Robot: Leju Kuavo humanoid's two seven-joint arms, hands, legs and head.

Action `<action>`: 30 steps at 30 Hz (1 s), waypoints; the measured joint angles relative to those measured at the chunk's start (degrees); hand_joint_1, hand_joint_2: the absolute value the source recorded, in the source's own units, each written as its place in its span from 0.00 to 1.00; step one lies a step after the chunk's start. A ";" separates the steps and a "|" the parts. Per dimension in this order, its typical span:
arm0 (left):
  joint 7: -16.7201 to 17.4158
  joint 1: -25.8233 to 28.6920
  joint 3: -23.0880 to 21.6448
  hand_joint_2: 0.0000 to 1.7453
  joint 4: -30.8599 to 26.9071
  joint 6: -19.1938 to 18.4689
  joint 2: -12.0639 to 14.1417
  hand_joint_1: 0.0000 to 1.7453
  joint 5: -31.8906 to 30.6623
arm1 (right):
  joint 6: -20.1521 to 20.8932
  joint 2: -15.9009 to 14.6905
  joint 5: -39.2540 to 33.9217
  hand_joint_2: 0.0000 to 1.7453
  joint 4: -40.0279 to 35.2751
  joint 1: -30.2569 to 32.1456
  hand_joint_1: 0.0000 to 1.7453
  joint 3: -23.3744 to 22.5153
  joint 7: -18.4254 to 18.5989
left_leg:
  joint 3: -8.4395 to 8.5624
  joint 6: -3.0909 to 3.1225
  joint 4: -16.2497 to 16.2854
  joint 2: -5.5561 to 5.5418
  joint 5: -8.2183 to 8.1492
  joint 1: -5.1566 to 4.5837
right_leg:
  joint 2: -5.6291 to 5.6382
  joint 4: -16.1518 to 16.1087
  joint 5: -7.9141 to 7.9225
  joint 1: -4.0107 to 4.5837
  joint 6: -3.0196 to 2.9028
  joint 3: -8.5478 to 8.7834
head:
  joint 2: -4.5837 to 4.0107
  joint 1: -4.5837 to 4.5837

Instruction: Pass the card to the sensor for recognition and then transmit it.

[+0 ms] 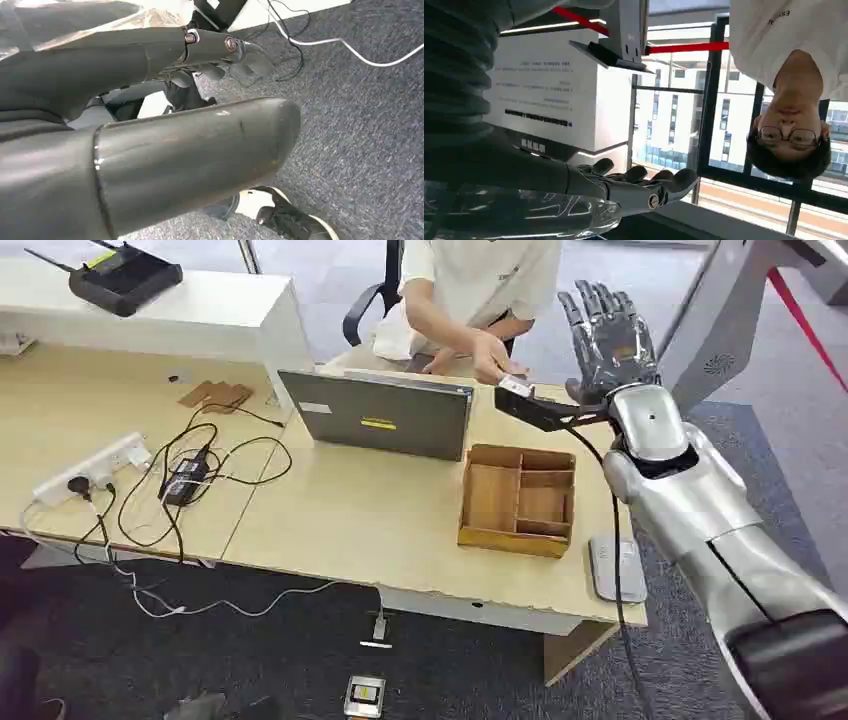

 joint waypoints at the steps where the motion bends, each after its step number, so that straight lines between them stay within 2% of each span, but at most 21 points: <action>1: 0.00 0.10 0.00 0.00 0.00 0.11 0.00 0.00 -0.02 | 0.00 0.39 -0.02 1.00 0.72 -0.02 0.00 0.22 0.00 | 0.00 0.00 0.00 0.00 0.00 0.00 | 0.00 0.00 0.00 0.00 0.00 0.00 | 0.00 -0.02; 7: 0.00 0.61 -0.04 0.00 0.07 0.92 0.00 0.00 -0.57 | 0.00 3.00 -0.35 1.00 6.32 -1.12 0.00 1.77 -0.42 | 0.01 0.00 0.01 0.05 0.00 0.01 | 0.03 0.00 0.00 0.00 0.00 -0.03 | 0.00 -0.02; 16: 0.02 1.23 -0.04 0.00 0.13 1.11 0.00 0.00 -0.79 | 0.09 4.99 -1.22 1.00 11.42 -1.80 0.00 3.11 -0.48 | 0.01 0.00 0.01 0.07 0.00 0.00 | 0.04 0.00 0.00 0.00 0.00 -0.04 | 0.00 -0.02; 17: 0.02 1.35 -0.04 0.00 0.13 1.14 0.00 0.00 -0.79 | 0.18 5.14 -1.38 1.00 11.81 -1.84 0.09 3.22 -0.48 | 0.00 0.00 0.01 0.08 0.00 0.01 | 0.04 0.00 0.00 0.00 0.00 -0.04 | 0.00 -0.02; 18: 0.02 1.45 -0.04 0.00 0.15 1.16 0.00 0.00 -0.79 | 0.22 5.34 -1.51 1.00 12.09 -1.87 0.95 3.37 -0.48 | 0.01 0.00 0.01 0.08 0.00 0.01 | 0.04 0.00 0.00 0.00 0.00 -0.05 | 0.00 -0.02; 19: 0.02 1.51 -0.04 0.00 0.15 1.18 0.00 0.00 -0.83 | 0.33 5.40 -1.66 1.00 12.40 -1.94 0.95 3.44 -0.50 | 0.00 0.00 0.01 0.08 0.00 0.00 | 0.04 0.00 0.00 0.00 0.00 -0.04 | 0.00 -0.02; 20: 0.02 1.56 -0.04 0.00 0.15 1.18 0.00 0.00 -0.85 | 0.35 5.58 -1.77 1.00 12.75 -1.99 1.00 3.46 -0.57 | 0.00 0.00 0.01 0.08 0.00 0.00 | 0.04 0.00 0.00 0.00 0.00 -0.05 | 0.00 -0.02; 30: 0.00 1.67 -0.04 0.00 0.17 1.18 0.00 0.00 -1.88 | 0.00 6.28 -3.30 1.00 14.52 -2.39 1.00 3.46 -0.96 | 0.01 0.00 0.01 0.08 0.00 0.01 | 0.04 0.00 0.00 0.00 0.00 -0.04 | 0.00 -0.02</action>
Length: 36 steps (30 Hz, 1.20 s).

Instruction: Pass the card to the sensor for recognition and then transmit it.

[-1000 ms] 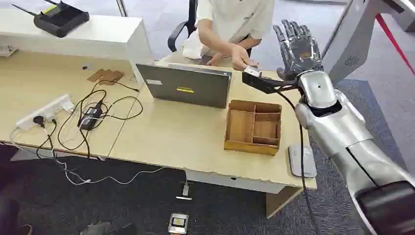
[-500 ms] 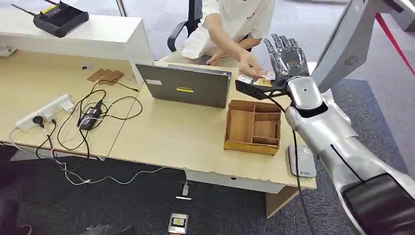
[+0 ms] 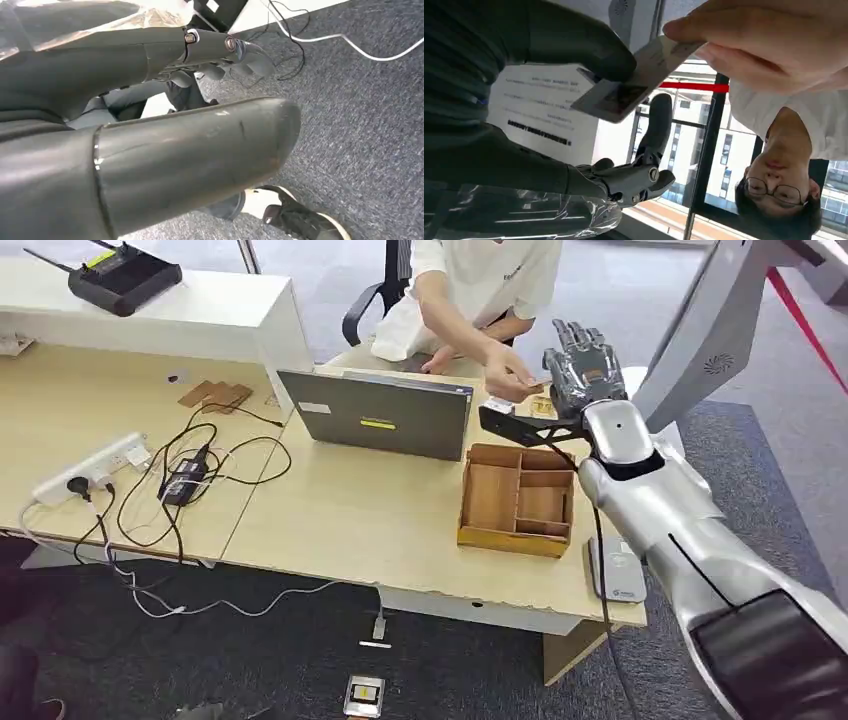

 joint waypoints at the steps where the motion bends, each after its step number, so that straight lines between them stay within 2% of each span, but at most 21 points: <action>1: 0.00 0.00 0.00 0.00 0.00 -0.02 -0.02 0.00 -0.07 | 0.00 0.04 -0.09 1.00 0.15 -0.05 1.00 0.00 0.00 | 0.00 0.00 0.00 0.00 0.00 0.00 | 0.00 0.00 0.00 0.00 0.00 0.00 | 0.00 0.00; 25: 0.00 -0.04 0.02 0.00 0.09 -0.59 -0.17 0.00 -1.49 | -0.59 -0.35 -1.18 1.00 1.23 -0.62 1.00 -0.07 -1.97 | 0.02 0.00 0.01 0.01 0.00 0.00 | 0.00 0.00 0.00 0.00 0.00 0.00 | 0.00 0.00; 30: -0.37 0.53 0.17 0.00 0.15 0.11 -0.17 0.00 -0.87 | -0.07 -1.75 -2.03 1.00 0.72 -0.52 1.00 -0.07 -1.95 | 0.02 0.00 0.01 0.01 0.00 0.00 | 0.00 -0.01 0.00 0.00 0.00 0.00 | 0.00 0.02; 36: -1.16 1.90 0.98 0.00 0.39 1.49 -0.15 0.00 -0.07 | 1.14 -5.03 -3.89 1.00 -0.46 0.47 1.00 -0.18 -1.46 | 0.02 0.01 0.02 0.01 -0.01 -0.02 | 0.00 -0.03 0.00 0.00 0.00 0.00 | 0.00 0.00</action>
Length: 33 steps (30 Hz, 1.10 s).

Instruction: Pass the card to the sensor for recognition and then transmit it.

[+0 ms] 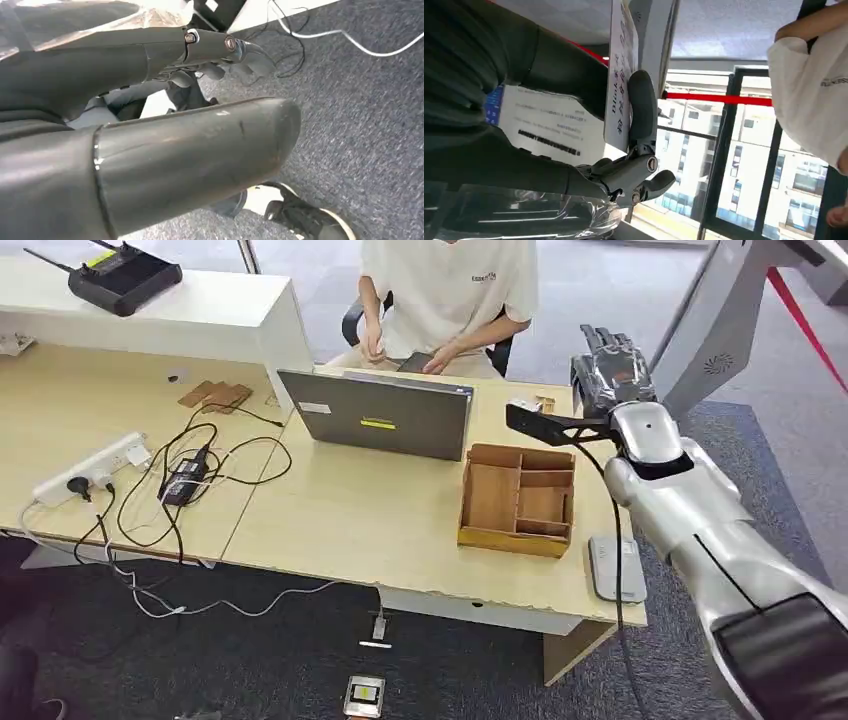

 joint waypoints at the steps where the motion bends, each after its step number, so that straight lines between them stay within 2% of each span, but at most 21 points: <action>1: -0.09 0.23 0.07 0.00 0.07 0.18 0.00 0.00 0.07 | 0.02 -0.50 -0.31 1.00 -0.09 0.21 1.00 -0.07 0.09 | 0.01 0.00 0.00 0.00 0.00 0.00 | 0.00 0.00 0.00 0.00 0.00 -0.01 | 0.00 0.00; 16: -0.90 2.85 2.27 0.00 0.66 2.67 -0.02 0.00 1.62 | 0.00 -9.68 -6.95 1.00 -2.86 6.99 1.00 -3.43 1.31 | 0.01 0.00 0.00 0.01 -0.01 0.01 | 0.00 -0.01 0.00 0.00 0.00 0.01 | 0.00 -0.02; 23: -0.72 3.28 2.86 0.00 0.70 2.95 -0.02 0.00 1.55 | -1.82 -11.91 -9.81 1.00 -3.41 11.02 1.00 -5.27 1.31 | 0.00 0.00 0.00 0.00 -0.01 0.01 | 0.00 -0.01 0.00 0.00 0.00 0.02 | 0.00 0.00; 33: -0.02 3.00 2.86 0.00 0.70 2.23 -0.07 0.00 1.05 | -2.40 -14.31 -13.07 1.00 -5.42 17.59 1.00 -7.23 1.48 | 0.00 0.00 0.00 0.00 -0.01 0.01 | 0.00 -0.02 0.00 0.00 0.00 0.01 | 0.00 0.00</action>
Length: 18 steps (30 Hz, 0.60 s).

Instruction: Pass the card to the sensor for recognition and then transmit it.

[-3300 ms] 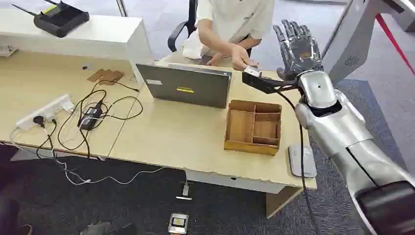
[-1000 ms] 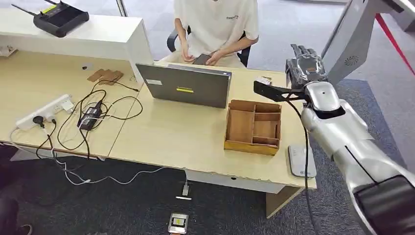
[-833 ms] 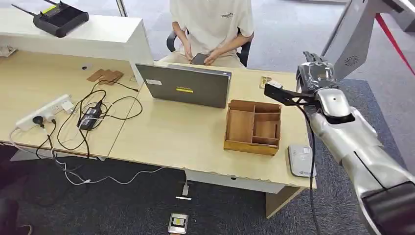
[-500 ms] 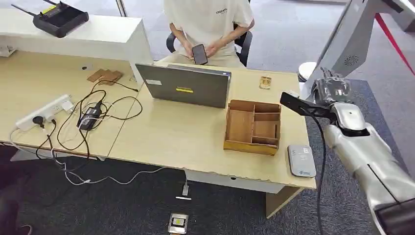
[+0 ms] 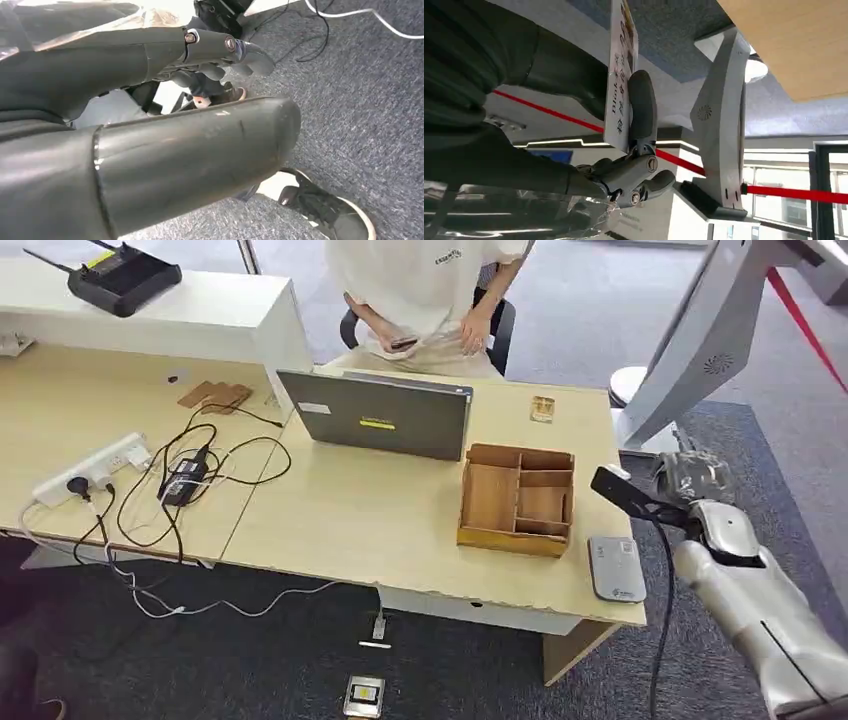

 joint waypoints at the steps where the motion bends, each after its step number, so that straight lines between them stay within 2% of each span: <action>1: 0.04 -0.07 0.00 0.00 0.00 -0.05 -0.02 0.00 -0.09 | -0.20 -0.16 -0.42 1.00 -0.42 0.80 1.00 -0.29 0.16 | 0.00 0.00 0.00 -0.01 0.00 0.00 | 0.00 0.00 0.00 0.00 0.00 0.01 | 0.00 0.00; 8: 0.04 -0.30 0.00 0.00 -0.02 0.09 -0.02 0.00 -0.31 | -1.69 -1.33 -2.76 1.00 -2.19 6.74 1.00 -1.99 0.44 | -0.01 0.00 -0.01 0.00 0.00 -0.01 | 0.00 0.00 0.00 0.00 0.00 0.01 | 0.00 0.00; 18: 0.20 -0.31 -0.02 0.00 -0.02 0.06 -0.07 0.00 -1.34 | -3.33 -1.33 -3.74 1.00 -3.24 11.42 1.00 -3.61 0.53 | -0.01 0.00 -0.01 0.02 0.00 -0.01 | 0.00 0.00 0.00 0.00 0.00 0.01 | 0.00 0.00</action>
